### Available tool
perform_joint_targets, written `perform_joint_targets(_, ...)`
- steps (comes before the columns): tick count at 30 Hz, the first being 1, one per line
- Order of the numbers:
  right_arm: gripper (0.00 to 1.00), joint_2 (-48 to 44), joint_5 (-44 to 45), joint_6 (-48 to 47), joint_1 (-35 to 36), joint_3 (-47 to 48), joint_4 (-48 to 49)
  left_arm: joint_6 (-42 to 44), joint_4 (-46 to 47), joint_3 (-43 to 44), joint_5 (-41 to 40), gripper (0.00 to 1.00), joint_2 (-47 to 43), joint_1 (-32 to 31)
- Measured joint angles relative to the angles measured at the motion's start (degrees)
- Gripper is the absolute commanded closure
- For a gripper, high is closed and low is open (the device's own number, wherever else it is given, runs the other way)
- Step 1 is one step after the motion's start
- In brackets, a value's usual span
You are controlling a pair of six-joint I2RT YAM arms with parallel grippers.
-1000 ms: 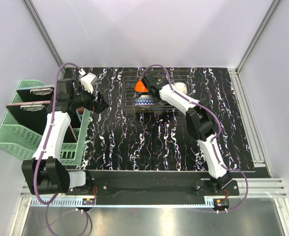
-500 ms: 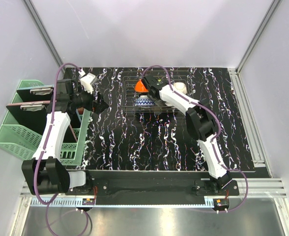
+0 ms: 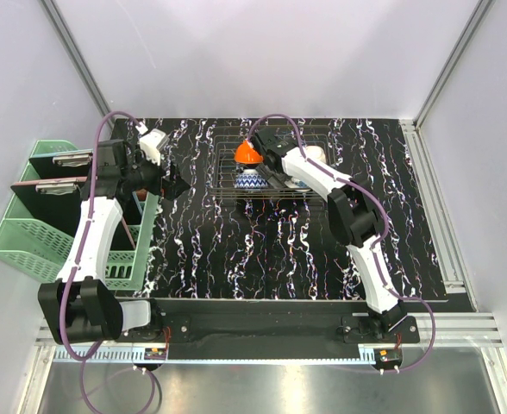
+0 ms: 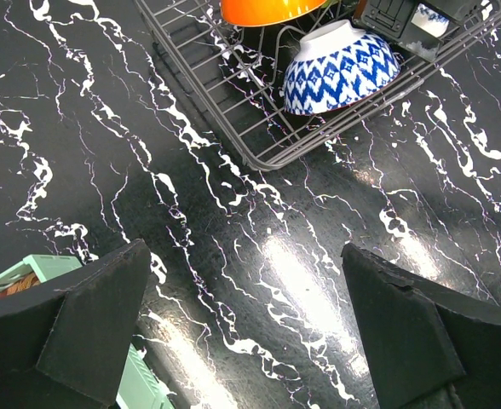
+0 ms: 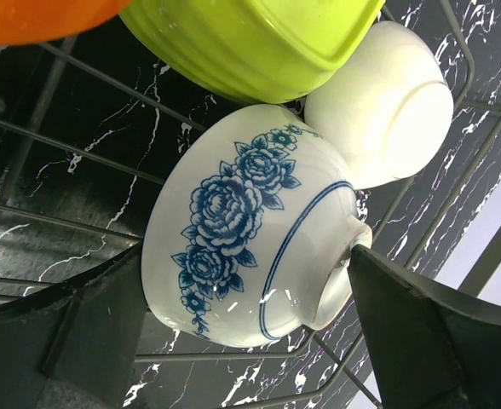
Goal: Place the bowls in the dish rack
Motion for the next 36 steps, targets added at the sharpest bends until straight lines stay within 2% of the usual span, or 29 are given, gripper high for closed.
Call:
perform_joint_targets(20,0.00,-1.9,-7.8,-0.7,-0.7,0.0,-0.8,0.0,-0.1,-0.6,0.3,0.01,-0.2,0.3)
perform_joint_targets(30,0.00,-3.7,-14.3,0.3,-3.5,-0.2,-0.9,0.0,-0.1,-0.6,0.3,0.01,-1.1,0.5)
perform_joint_targets(36,0.01,-4.9,-15.2,0.5,-4.3,-1.7,-0.6,0.0,-0.1,-0.6,0.3,0.01,-1.2,0.7)
